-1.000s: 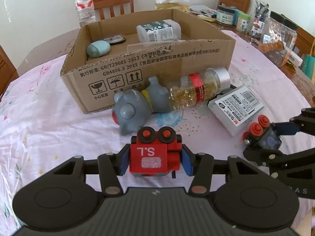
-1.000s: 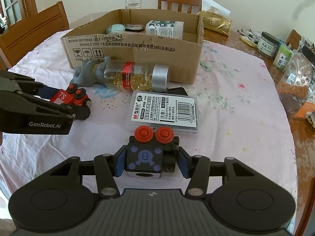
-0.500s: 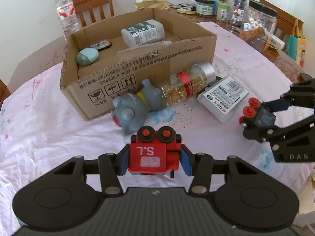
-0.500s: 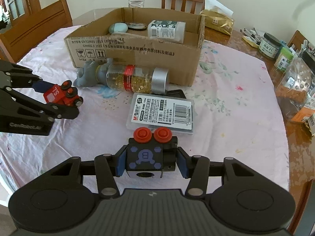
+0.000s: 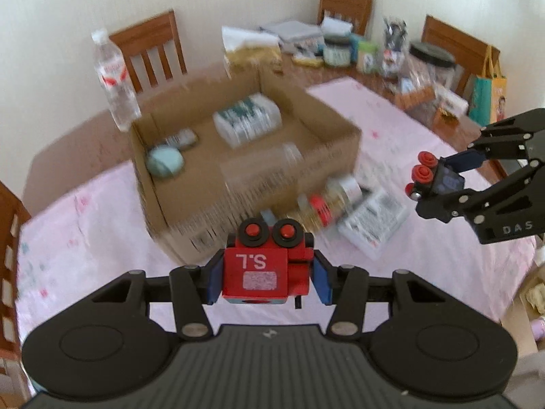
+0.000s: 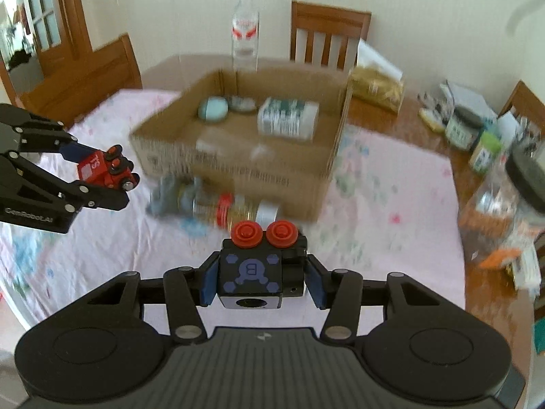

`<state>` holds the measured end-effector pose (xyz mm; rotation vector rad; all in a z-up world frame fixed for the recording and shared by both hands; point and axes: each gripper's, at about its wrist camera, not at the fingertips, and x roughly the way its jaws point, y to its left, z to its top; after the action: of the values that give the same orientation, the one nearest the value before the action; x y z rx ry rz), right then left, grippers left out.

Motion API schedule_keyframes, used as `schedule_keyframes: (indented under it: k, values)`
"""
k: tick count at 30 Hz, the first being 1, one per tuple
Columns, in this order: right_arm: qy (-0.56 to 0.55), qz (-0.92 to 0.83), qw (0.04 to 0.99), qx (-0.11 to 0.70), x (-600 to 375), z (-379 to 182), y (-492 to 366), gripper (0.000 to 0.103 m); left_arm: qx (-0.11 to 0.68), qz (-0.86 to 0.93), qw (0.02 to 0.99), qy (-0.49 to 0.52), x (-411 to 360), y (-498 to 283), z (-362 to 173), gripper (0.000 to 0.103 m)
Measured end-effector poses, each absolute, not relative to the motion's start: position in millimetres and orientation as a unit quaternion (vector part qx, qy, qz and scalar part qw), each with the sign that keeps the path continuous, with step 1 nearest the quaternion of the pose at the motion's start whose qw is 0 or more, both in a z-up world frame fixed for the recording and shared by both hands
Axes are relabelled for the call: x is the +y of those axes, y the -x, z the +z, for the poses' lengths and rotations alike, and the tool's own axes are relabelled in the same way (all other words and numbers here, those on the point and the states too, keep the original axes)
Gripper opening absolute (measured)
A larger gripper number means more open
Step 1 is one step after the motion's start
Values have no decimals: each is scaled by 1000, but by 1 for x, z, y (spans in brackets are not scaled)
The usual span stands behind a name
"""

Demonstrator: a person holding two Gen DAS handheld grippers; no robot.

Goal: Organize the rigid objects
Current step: 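Carry the red train into the box with the left gripper and release, then lower the black toy into the box with the right gripper and release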

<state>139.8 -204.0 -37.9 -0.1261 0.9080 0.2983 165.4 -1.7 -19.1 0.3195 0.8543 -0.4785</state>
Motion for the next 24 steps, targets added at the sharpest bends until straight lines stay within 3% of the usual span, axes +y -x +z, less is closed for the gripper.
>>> schedule_keyframes:
  k: [14,19,24]
  values:
    - [59,140,903,402,-198,-14,-198,56,373,-154,901,-159,7,-268,-33,52]
    - [63,140,901,405,-194,-17,-211,56,360,-133,912,-146,16,-266,-37,89]
    - [70,142,899,408,-189,-19,-226,56,361,-113,918,-123,30,-248,-31,93]
